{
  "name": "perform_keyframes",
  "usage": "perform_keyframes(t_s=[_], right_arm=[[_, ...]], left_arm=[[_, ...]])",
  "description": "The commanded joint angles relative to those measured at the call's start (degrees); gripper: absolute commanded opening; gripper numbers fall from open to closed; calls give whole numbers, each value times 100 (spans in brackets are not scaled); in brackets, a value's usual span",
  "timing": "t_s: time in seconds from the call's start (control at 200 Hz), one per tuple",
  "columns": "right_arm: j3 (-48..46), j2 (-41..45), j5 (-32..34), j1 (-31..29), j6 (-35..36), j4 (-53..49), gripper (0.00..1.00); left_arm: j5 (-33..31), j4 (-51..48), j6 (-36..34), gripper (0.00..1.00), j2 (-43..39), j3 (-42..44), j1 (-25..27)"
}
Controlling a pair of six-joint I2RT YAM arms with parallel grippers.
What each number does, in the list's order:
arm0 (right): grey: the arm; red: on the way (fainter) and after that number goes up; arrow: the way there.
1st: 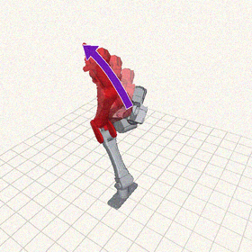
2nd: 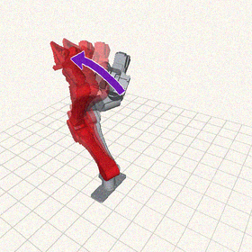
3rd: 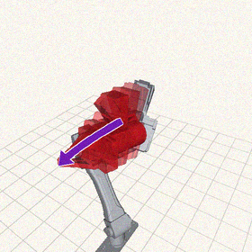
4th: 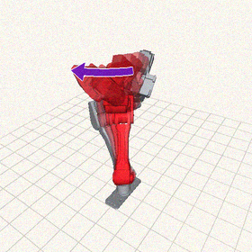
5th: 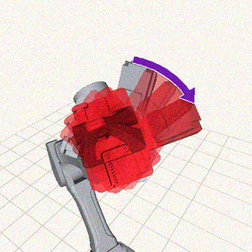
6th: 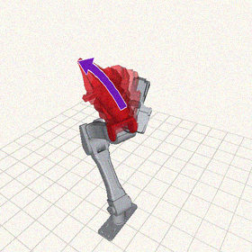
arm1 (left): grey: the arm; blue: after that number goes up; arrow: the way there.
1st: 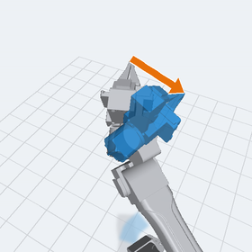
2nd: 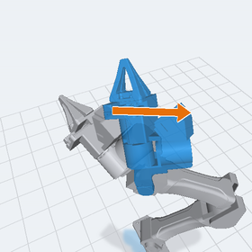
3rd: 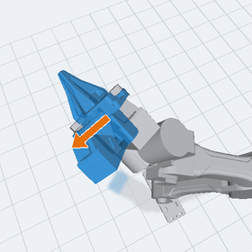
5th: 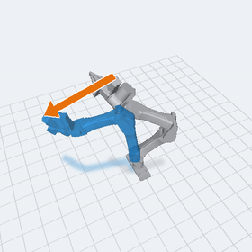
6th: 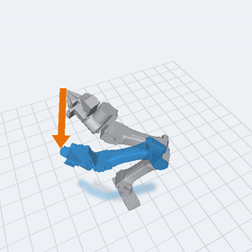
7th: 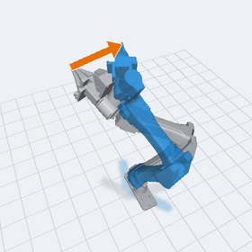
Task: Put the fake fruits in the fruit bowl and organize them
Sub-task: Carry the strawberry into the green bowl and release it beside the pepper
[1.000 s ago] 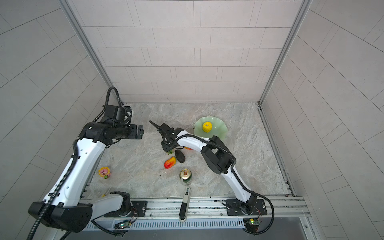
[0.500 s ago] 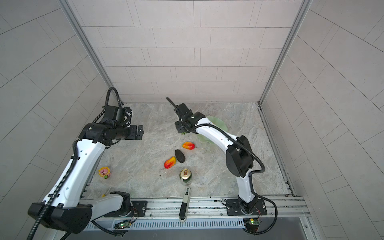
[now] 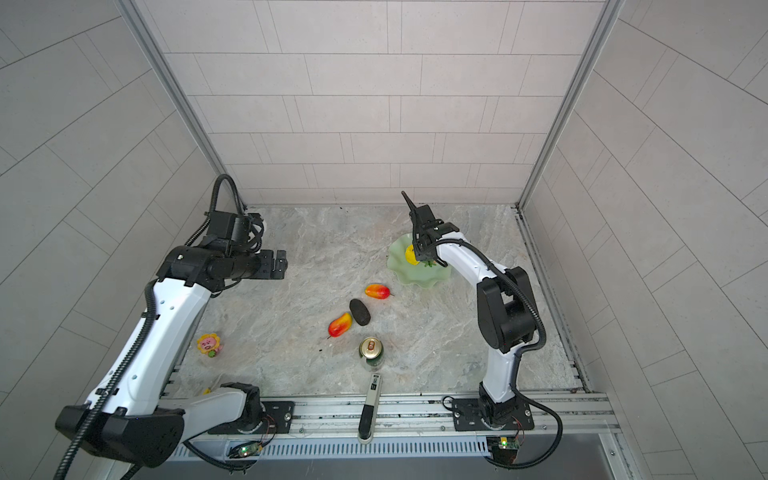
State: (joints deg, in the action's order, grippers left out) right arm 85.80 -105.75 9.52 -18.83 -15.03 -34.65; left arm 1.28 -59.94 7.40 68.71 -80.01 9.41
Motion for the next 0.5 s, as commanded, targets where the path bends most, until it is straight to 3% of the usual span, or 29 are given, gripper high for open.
perform_keyframes(t_s=[0.0, 0.495], right_arm=[[-2, -169, 66, 137, 85, 200, 39], [-21, -516, -149, 415, 176, 498, 53]], left_arm=[[-22, -97, -34, 100, -162, -6, -4], [-2, -123, -72, 100, -128, -41, -16]])
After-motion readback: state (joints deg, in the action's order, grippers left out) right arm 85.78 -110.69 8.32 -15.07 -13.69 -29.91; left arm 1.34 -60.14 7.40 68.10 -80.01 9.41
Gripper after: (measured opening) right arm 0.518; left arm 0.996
